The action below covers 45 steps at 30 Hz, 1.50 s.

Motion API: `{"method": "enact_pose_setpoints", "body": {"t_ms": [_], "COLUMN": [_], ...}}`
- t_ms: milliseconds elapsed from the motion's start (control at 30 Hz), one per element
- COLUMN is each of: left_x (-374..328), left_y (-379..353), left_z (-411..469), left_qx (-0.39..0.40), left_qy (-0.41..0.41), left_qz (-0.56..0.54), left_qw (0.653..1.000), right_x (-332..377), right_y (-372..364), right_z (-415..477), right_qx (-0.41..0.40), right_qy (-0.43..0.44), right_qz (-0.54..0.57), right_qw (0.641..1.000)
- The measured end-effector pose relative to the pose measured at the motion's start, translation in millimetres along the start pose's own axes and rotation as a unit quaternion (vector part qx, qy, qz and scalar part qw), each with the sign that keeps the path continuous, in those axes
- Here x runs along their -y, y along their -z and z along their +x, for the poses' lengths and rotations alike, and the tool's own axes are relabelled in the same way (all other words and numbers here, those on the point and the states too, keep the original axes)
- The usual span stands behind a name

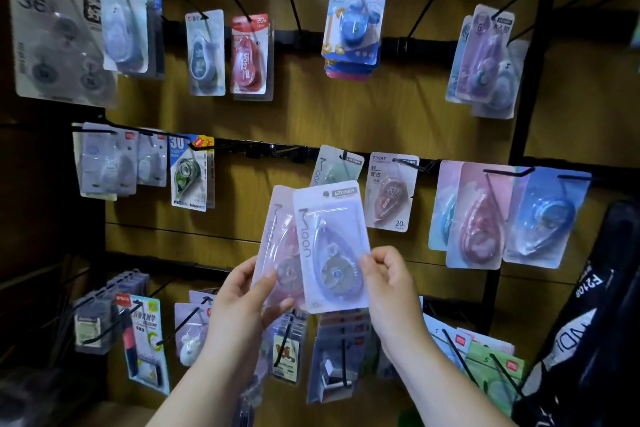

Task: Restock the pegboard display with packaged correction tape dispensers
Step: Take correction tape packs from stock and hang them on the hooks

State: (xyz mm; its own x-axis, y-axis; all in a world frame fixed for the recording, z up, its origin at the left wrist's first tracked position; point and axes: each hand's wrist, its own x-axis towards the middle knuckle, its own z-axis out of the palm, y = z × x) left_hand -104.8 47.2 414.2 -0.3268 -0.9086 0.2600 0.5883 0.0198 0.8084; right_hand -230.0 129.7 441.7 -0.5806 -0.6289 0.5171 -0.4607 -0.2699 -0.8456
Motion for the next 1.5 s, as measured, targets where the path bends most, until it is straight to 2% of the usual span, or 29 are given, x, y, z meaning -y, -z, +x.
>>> {"method": "enact_pose_setpoints", "body": {"t_ms": [300, 633, 800, 1033, 1333, 1500], "left_x": [-2.6, -8.3, -11.9, -13.1, -8.8, -8.8], "left_y": [1.1, 9.2, 13.9, 21.1, 20.1, 23.4], "left_z": [-0.6, -1.1, 2.4, 6.3, 8.0, 10.1], "left_qx": [-0.015, -0.031, -0.04, -0.054, -0.059, -0.053], "left_qy": [-0.02, -0.04, -0.035, -0.032, -0.035, -0.04], "left_qz": [0.013, 0.015, -0.009, -0.014, -0.023, -0.021], "left_qw": [1.0, 0.999, 0.999, 0.998, 0.997, 0.998], "right_x": [32.3, 32.3, 32.8, 35.2, 31.9, 32.3], "right_y": [22.0, 23.9, 17.9, 20.2, 12.9, 10.0], "right_z": [6.2, 20.8, 19.5, 25.6, 25.4, 29.6], "right_qx": [-0.076, -0.036, -0.013, -0.06, -0.029, -0.056], "right_qy": [0.116, 0.024, 0.021, 0.053, 0.049, 0.068], "right_qz": [0.031, 0.002, -0.011, 0.001, -0.013, 0.01], "right_qw": [0.99, 0.999, 1.0, 0.997, 0.998, 0.996]}}
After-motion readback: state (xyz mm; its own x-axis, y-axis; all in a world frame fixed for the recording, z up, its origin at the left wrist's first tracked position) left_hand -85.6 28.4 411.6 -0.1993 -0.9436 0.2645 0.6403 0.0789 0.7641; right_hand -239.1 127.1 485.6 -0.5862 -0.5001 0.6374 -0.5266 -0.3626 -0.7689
